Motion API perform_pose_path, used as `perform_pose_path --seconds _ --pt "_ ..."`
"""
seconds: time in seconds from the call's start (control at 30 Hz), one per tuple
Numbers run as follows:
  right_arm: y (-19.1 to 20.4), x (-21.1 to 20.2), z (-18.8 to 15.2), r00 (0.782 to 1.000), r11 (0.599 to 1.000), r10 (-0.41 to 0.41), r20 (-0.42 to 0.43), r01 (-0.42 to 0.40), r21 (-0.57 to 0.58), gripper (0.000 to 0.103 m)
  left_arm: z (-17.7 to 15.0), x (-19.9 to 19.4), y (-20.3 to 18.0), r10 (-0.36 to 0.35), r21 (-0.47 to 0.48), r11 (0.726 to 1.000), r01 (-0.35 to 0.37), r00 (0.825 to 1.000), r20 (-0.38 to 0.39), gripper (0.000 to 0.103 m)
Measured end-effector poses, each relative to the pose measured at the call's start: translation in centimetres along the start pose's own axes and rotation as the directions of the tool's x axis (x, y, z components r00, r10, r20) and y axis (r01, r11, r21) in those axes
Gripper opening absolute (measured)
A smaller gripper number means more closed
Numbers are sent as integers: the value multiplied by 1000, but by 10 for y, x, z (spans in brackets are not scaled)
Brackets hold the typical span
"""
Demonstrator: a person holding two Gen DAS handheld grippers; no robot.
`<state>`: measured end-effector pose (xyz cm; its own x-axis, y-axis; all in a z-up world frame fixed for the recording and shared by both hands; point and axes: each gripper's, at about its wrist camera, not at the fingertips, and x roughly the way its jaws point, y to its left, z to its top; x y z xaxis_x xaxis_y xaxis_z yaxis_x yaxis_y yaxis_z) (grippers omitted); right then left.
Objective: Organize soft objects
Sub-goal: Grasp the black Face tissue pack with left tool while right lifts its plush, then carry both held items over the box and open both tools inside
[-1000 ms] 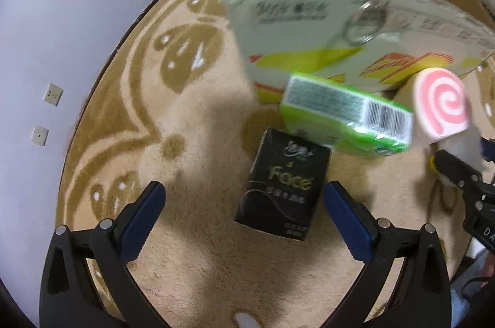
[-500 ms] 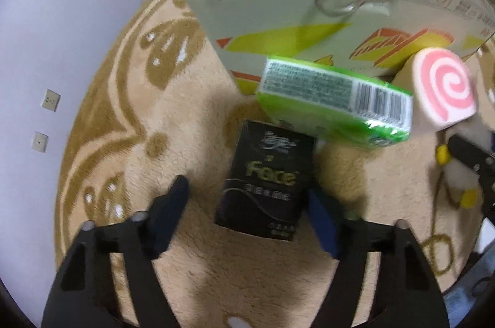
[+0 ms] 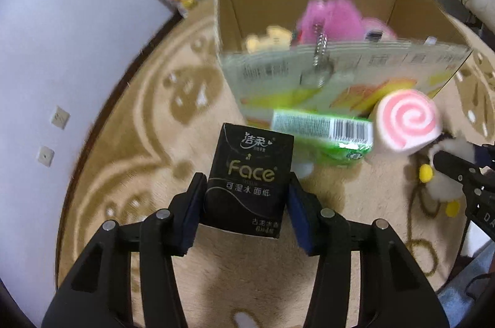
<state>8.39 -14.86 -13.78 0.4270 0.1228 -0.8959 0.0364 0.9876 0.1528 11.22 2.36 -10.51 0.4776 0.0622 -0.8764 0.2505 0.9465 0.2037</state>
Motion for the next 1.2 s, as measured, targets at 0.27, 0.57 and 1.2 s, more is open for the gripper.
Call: perform_pose_path --seconds 0.27,0.57,1.2 --pt "4 -41 5 990 999 34 133 -33 -9 35 6 -41 21 30 -68 998 -20 989 143 49" --pt "5 -72 19 959 998 63 277 -58 -27 35 11 -86 24 59 -72 997 -36 940 337 49" --pt "5 -113 36 839 996 90 537 -86 -33 35 37 -83 31 19 -154 987 53 901 432 49"
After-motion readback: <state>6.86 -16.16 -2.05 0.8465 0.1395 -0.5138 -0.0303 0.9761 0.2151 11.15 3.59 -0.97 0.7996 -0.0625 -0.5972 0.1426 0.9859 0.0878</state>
